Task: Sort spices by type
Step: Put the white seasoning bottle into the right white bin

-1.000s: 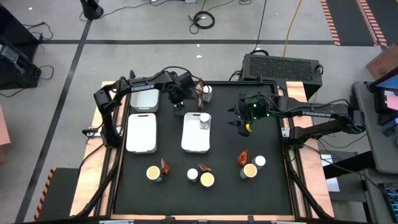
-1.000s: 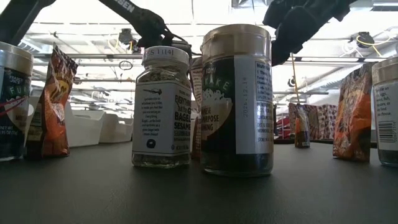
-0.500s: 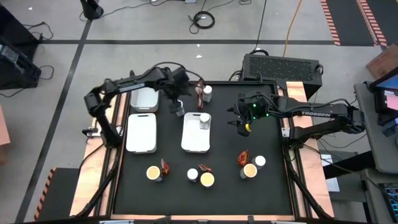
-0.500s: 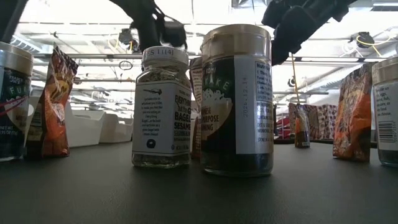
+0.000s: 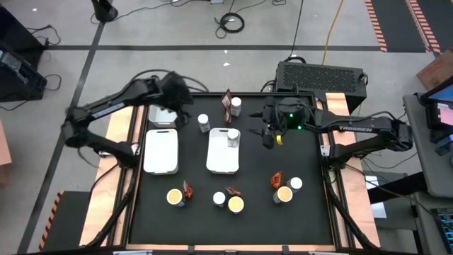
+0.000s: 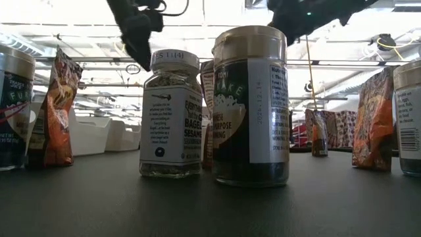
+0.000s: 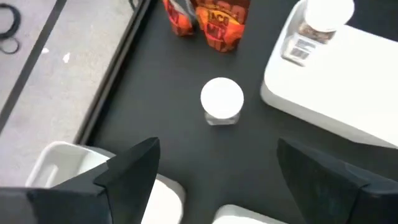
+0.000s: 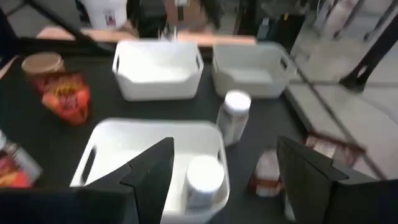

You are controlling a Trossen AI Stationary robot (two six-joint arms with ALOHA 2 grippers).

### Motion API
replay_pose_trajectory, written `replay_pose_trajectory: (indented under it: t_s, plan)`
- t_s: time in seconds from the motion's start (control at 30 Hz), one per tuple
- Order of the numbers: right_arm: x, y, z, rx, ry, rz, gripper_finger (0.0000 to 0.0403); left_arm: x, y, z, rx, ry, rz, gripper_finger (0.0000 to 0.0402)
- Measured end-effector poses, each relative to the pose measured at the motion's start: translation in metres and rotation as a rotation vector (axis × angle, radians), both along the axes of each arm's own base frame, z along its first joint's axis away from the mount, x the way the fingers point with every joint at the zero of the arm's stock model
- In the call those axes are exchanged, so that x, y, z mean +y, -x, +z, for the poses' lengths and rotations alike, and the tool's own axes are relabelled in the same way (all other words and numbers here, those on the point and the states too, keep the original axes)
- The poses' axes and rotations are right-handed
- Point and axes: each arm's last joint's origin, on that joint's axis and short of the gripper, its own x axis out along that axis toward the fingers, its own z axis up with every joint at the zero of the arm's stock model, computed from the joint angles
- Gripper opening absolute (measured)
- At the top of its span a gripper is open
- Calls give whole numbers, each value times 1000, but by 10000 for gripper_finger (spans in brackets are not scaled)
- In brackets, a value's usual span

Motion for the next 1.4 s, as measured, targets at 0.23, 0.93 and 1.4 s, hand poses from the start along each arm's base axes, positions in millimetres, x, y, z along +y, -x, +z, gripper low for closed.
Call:
replay_pose_trajectory:
  t_s: [0.23, 0.93, 1.4]
  plan:
    - [-16, -28, -11, -113, 32, -26, 242, -31, 30, -11, -190, 9, 50, 327]
    - [-72, -165, -15, 135, -35, -51, 242, -99, 86, -53, -750, -110, -25, 327]
    - [-93, -227, -58, 307, -88, -56, 246, -108, 103, -96, -850, -128, -55, 327]
